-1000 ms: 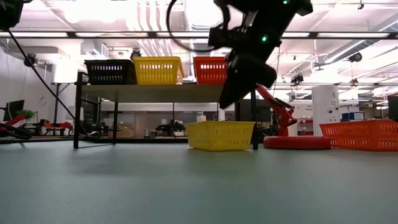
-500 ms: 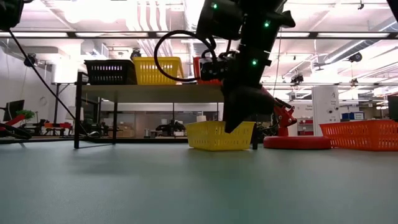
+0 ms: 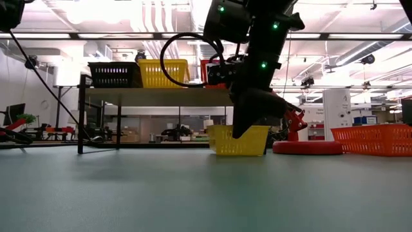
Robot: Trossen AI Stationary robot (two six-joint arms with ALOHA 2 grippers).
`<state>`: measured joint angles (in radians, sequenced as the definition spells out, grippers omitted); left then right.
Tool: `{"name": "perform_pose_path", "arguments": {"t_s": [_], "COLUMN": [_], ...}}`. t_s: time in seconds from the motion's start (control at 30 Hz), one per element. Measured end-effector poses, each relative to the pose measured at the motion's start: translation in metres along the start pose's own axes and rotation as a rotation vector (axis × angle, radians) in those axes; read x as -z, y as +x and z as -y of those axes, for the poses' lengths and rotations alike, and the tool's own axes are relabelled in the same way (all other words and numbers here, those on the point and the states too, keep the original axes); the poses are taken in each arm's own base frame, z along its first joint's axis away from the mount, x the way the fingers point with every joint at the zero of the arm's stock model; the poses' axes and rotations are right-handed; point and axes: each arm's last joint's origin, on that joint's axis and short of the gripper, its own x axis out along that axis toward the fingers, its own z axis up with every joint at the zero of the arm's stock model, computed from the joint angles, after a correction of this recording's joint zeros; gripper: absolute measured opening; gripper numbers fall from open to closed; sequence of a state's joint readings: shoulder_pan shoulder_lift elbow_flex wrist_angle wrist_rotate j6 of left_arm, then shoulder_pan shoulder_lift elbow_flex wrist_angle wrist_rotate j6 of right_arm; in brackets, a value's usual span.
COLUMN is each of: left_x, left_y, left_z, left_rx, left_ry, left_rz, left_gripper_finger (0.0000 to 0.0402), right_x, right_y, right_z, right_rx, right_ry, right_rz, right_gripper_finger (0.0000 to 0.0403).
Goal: Stack baskets on shelf by color
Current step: Stack the yellow bin on top of the yellow bins on the shelf
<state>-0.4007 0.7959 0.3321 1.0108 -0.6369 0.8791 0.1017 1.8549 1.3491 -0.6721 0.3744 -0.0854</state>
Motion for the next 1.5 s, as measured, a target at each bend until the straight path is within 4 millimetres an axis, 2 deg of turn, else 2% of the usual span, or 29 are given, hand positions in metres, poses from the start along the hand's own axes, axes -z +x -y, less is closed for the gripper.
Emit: {"name": "perform_pose_path", "arguments": {"t_s": [0.27,0.53,0.7,0.83,1.03,1.2,1.37,1.5], "left_x": [0.000,0.000,0.000,0.000,0.000,0.000,0.000,-0.001], "left_y": [0.000,0.000,0.000,0.000,0.000,0.000,0.000,-0.001], "left_z": [0.000,0.000,0.000,0.000,0.000,0.000,0.000,-0.001], "left_rx": [0.000,0.000,0.001,0.001,0.002,0.001,0.001,-0.005], "left_ry": [0.000,0.000,0.000,0.001,0.002,0.001,0.001,-0.004], "left_rz": [0.000,0.000,0.000,-0.001,-0.001,-0.001,-0.001,0.003], "left_gripper_finger": [0.0015,0.0015,0.0015,0.0015,0.0015,0.0015,0.0015,0.0015], "right_x": [-0.002,-0.019,-0.036,-0.050,-0.065,-0.072,-0.077,-0.080], "right_y": [-0.018,-0.063,-0.093,-0.118,-0.159,-0.184,-0.203,-0.206], "right_z": [-0.007,-0.015,-0.023,-0.022,-0.008,0.007,0.024,0.044], "right_rx": [-0.035,-0.186,-0.210,-0.212,-0.197,-0.165,-0.078,-0.029], "right_ry": [0.009,0.044,0.009,-0.027,-0.036,-0.059,-0.085,-0.081], "right_rz": [0.049,0.193,0.295,0.387,0.474,0.529,0.587,0.614], "right_gripper_finger": [0.0009,0.0009,0.0009,0.0009,0.0009,0.0009,0.0009,0.0009]}}
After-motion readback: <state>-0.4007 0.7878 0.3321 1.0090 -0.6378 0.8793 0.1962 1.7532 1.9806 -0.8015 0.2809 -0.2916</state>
